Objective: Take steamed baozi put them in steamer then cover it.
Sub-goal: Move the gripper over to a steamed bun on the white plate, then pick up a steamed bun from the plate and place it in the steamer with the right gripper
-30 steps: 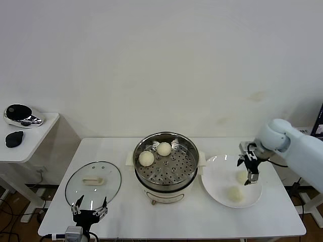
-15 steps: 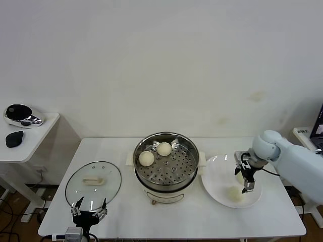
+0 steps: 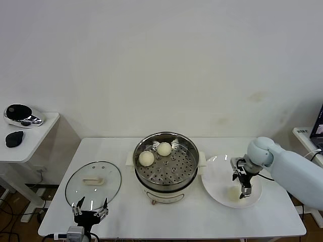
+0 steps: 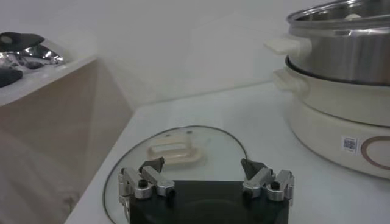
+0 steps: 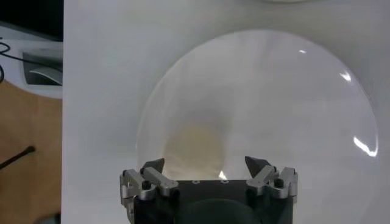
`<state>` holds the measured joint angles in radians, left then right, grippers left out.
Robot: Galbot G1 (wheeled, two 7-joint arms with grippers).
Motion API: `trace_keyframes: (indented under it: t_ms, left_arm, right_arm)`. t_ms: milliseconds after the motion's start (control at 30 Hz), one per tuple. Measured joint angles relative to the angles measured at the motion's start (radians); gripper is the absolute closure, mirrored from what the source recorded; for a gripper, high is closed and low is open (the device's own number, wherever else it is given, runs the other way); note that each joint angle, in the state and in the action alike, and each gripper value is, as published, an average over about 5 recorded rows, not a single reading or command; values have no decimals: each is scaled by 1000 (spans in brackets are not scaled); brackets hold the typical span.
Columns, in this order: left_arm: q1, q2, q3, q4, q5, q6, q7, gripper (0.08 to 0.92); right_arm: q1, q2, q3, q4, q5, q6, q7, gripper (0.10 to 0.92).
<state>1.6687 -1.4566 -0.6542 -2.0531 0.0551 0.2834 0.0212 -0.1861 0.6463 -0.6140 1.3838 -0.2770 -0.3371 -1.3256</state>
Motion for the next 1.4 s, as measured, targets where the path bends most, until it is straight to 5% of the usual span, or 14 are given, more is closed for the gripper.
trace_keyframes:
  t_ms: [633,1100,1400]
  left_arm:
    - [-2,1,-1,9,0,0,-1,177]
    - [-6,0,2,15,2,-1,-1,177]
    - [-15,0,6,18,2,-1,-1,177]
  right_arm:
    - [-29,27,9,-34,-21,6,16,205]
    - [-28,19,13,-41,-17,4,13,546]
    - [18,-15,19,-22,16,1,-1,592]
